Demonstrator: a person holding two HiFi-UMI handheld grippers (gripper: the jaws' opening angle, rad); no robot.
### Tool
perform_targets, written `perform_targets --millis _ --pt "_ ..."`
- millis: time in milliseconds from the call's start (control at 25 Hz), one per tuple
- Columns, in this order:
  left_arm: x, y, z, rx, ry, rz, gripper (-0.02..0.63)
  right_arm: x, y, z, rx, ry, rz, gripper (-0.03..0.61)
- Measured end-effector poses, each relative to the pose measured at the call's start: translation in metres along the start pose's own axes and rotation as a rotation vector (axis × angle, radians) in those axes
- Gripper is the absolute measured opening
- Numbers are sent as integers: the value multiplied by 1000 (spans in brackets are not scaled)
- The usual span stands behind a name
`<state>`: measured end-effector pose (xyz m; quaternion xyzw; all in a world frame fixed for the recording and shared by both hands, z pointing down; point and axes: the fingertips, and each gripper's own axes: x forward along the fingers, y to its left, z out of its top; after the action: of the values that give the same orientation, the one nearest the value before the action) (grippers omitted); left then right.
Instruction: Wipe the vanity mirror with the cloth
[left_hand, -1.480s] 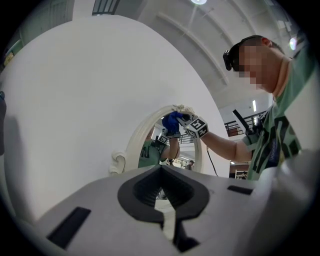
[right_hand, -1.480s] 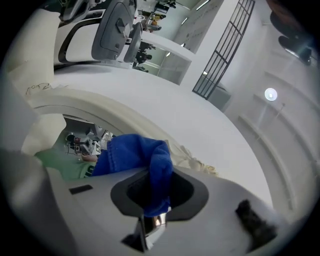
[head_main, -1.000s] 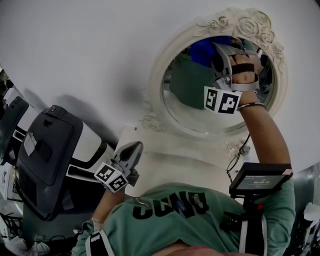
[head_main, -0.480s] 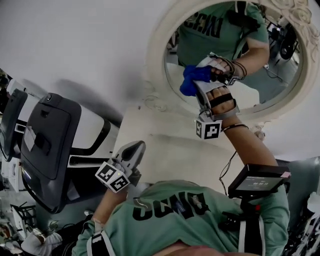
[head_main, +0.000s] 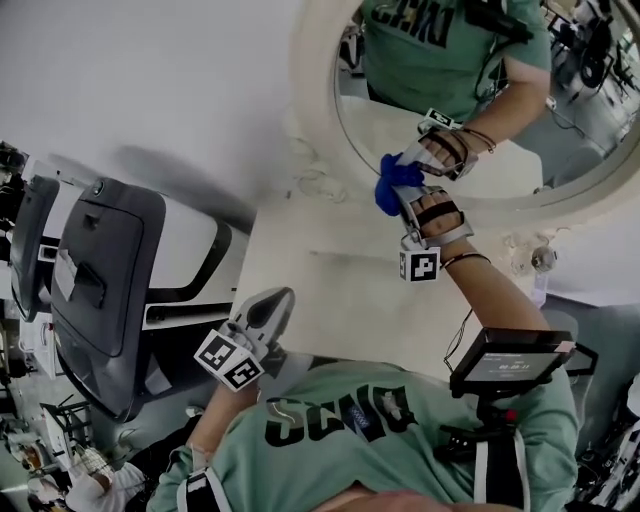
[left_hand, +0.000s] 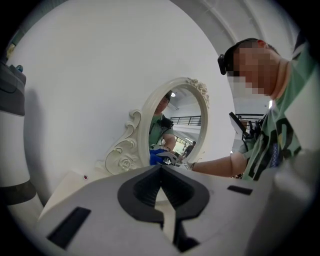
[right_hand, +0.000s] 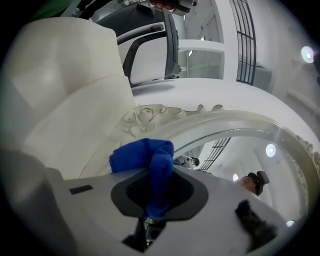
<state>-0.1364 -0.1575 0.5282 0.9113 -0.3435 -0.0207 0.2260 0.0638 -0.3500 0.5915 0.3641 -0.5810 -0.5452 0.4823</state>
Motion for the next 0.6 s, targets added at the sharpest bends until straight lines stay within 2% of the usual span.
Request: perform_targets --millis 160,240,480,600 --pt "-11 -18 11 14 -22 -21 9 -12 -1 15 -10 -13 102 49" --pt "-13 -26 23 29 -53 -34 9 -22 -35 13 -31 -16 74 49" --pt "0 -48 71 100 -184 -96 9 -70 -251 -7 -31 -37 -254 49" --pt "0 -59 90 127 -234 -117 9 -98 -344 -20 -48 -9 -393 50"
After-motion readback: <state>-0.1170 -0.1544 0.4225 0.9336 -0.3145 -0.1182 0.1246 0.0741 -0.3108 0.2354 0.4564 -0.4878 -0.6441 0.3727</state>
